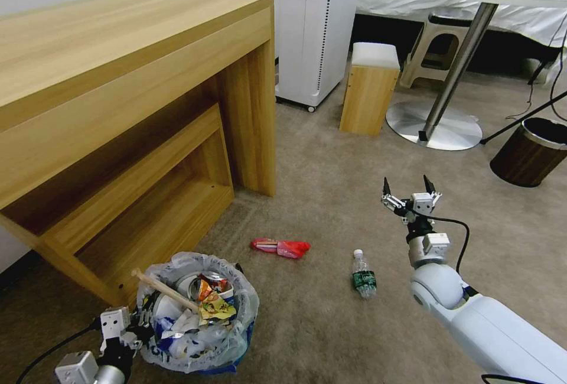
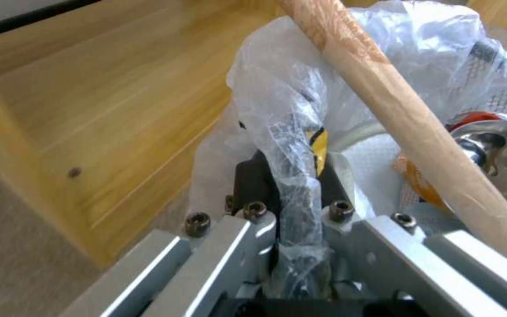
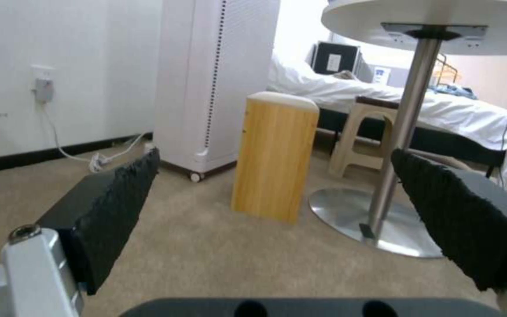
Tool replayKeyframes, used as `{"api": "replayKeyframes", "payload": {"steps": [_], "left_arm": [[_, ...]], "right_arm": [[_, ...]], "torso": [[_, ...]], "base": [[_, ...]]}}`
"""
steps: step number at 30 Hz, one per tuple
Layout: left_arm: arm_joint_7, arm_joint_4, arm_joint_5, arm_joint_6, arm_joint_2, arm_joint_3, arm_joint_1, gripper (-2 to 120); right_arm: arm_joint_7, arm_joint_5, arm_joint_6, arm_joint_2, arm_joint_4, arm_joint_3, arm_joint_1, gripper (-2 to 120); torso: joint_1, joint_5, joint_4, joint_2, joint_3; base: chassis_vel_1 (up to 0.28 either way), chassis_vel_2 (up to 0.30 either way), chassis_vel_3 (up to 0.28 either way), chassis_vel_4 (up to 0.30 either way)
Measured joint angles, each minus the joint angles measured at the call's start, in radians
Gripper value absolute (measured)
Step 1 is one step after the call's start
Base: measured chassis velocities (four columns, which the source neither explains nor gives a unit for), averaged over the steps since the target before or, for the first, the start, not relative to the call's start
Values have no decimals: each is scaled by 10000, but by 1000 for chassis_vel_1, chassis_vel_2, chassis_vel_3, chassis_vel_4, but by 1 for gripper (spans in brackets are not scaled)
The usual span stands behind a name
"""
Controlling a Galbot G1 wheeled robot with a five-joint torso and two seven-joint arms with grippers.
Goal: Pick up the trash bin and place the garbage on the floor into it.
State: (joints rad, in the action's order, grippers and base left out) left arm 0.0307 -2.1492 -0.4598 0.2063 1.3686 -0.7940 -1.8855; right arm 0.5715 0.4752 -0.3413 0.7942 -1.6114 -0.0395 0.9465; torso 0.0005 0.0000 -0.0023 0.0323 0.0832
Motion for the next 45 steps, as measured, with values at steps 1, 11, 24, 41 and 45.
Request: {"api": "replayKeyframes", "payload": {"steps": [1,11,24,41,45], "left_arm": [[0,7,4,0,0,6,5,3],[4,85,18,-17,1,37,51,3],[8,158,12,-23,-9,33,76,3],[37,81,-56,96,-71,-37,-68,3],[41,99,-79,126,-72,-37,-43,3]], "right_arm": [[-3,-2,-8,0,8,-3,-12,100],[-52,-52,-113,18,127,-46,-42,100],[-193,-125,-477,115,314,-163,-141,100],[-276,165,21,-215,197,-317,3,100],[-237,163,163,-251,196,-382,36,100]], "torso": [[1,-1,0,0,0],[0,0,-1,0,2],[1,0,2,-1,2],[1,1,1,0,0],[0,1,0,0,1]], "base": [[-178,191,167,-198],[-167,167,158,-161],[-129,129,125,-122],[-11,11,10,-9],[0,0,0,0]]}}
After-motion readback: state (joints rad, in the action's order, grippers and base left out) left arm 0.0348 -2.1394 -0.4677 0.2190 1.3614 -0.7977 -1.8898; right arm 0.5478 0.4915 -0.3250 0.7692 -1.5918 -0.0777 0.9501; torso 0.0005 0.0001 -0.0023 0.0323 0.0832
